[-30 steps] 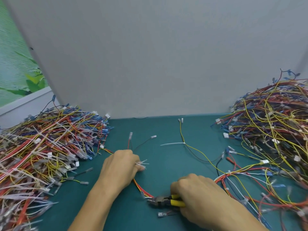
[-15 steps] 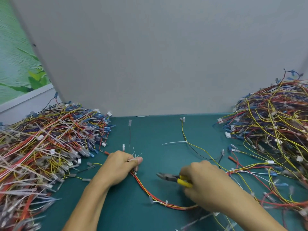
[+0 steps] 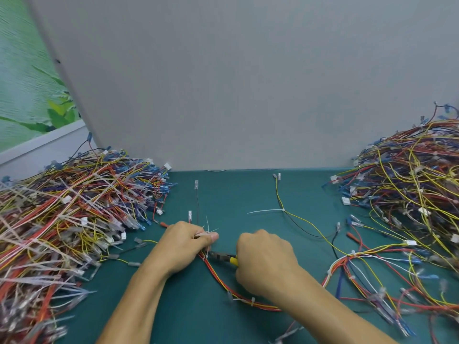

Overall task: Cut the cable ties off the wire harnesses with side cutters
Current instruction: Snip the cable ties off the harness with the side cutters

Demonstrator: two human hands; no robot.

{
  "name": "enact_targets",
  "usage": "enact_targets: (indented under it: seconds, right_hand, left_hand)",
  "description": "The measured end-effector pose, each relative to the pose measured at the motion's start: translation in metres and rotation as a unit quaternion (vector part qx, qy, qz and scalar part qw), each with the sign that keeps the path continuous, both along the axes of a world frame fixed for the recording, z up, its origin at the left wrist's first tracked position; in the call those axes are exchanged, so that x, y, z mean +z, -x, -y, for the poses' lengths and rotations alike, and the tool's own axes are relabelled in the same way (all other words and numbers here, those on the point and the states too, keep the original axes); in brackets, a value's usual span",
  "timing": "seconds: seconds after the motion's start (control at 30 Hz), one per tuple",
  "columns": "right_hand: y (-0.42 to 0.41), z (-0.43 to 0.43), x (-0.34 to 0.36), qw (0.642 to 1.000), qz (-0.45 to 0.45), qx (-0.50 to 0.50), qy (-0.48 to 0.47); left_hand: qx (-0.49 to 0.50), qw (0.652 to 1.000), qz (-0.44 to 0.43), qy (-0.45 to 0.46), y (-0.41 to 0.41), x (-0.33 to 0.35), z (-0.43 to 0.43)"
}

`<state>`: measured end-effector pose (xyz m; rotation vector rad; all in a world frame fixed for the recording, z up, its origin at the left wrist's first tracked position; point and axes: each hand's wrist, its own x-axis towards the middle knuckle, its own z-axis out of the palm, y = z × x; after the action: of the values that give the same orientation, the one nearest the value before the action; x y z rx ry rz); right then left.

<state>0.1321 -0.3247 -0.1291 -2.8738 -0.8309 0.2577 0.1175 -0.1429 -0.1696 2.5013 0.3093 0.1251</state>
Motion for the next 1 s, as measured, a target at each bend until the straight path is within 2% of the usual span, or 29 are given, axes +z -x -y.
enact_targets:
  seconds: [1.0]
  right_hand:
    - [0.008, -0.0099, 0.0072, 0.999, -0.026, 0.021, 0.002]
  left_hand:
    - [0.003, 1.0, -0.006, 0.03, 0.0017, -0.0003, 0.0002]
